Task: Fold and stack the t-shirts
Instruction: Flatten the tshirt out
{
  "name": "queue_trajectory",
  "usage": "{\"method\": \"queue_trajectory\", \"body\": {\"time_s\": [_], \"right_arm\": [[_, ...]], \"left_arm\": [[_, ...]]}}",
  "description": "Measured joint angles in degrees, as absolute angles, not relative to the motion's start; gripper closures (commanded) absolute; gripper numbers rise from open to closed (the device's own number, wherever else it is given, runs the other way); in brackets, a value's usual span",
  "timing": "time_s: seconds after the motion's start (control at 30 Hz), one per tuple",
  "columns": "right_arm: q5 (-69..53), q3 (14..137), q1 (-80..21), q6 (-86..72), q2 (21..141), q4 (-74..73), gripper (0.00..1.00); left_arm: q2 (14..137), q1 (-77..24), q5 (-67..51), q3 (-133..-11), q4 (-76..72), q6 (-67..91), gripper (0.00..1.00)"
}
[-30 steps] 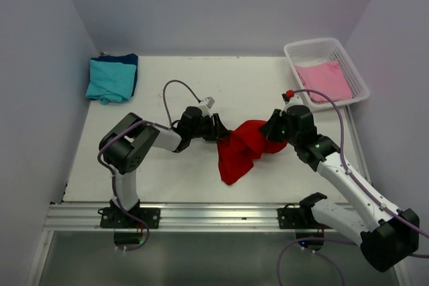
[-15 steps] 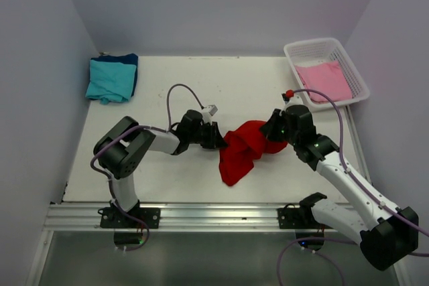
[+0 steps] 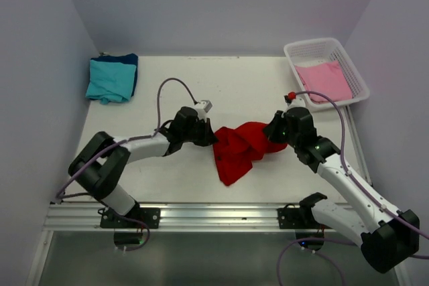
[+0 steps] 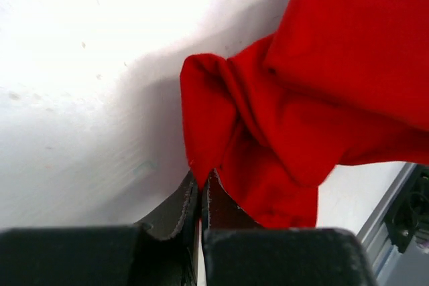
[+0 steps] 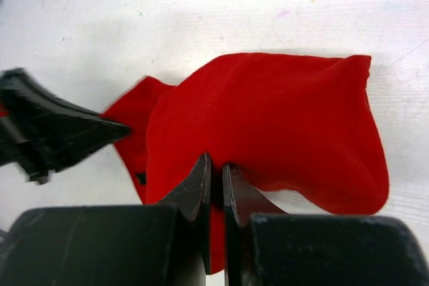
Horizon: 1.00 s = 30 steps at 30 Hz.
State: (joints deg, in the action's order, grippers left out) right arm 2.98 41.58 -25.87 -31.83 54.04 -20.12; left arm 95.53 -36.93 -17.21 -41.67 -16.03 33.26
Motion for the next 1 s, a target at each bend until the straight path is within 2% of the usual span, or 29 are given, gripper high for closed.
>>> {"method": "queue_trajectory", "body": {"time_s": [0.03, 0.13, 0.17, 0.2, 0.23, 0.27, 0.3, 0.37, 0.57, 0.7, 0.83, 1.0], "right_arm": [[3.6, 41.5, -25.9, -31.8, 53.9, -20.2, 0.94], [6.0, 41.4, -25.9, -32.3, 53.8, -21.3, 0.57], [7.1, 41.4, -25.9, -32.5, 53.8, -22.0, 0.41], [8.6, 41.4, -25.9, -32.9, 53.8, -22.9, 0.30], [10.1, 41.5, -25.9, -33.0, 53.8, -23.8, 0.25], [11.3, 41.5, -25.9, -33.1, 53.8, -24.7, 0.08], [12.7, 41.5, -25.9, -33.6, 53.7, -25.8, 0.04], [14.9, 41.5, -25.9, -33.7, 53.3, -27.9, 0.01], [16.1, 41.4, -25.9, -33.9, 50.9, -28.7, 0.01], [10.4, 40.3, -25.9, -34.1, 52.6, -23.7, 0.09], [4.4, 39.6, -26.2, -35.0, 59.4, -17.6, 0.17], [0.9, 38.2, -26.7, -35.3, 61.3, -14.2, 0.21]], "left_arm": [[92.2, -36.9, -15.3, -42.4, -12.9, 32.0, 1.00], [84.1, -36.9, -10.2, -46.5, -4.6, 29.0, 1.00], [81.8, -36.9, -8.8, -47.9, -2.7, 28.2, 1.00], [79.6, -36.9, -7.5, -49.4, -1.1, 27.6, 1.00], [77.9, -36.8, -6.7, -50.2, -0.1, 27.2, 1.00], [76.1, -36.8, -5.8, -50.8, 1.1, 26.8, 1.00], [74.8, -36.8, -5.1, -51.0, 2.3, 26.6, 1.00], [73.2, -36.7, -3.9, -51.1, 4.8, 26.3, 1.00], [72.4, -36.7, -2.4, -50.9, 10.7, 26.3, 1.00], [71.6, -36.7, -2.2, -50.9, 13.2, 26.4, 1.00], [68.8, -36.7, -2.2, -51.7, 16.2, 26.4, 1.00], [66.0, -36.7, -1.5, -60.7, 22.1, 25.9, 1.00]]}}
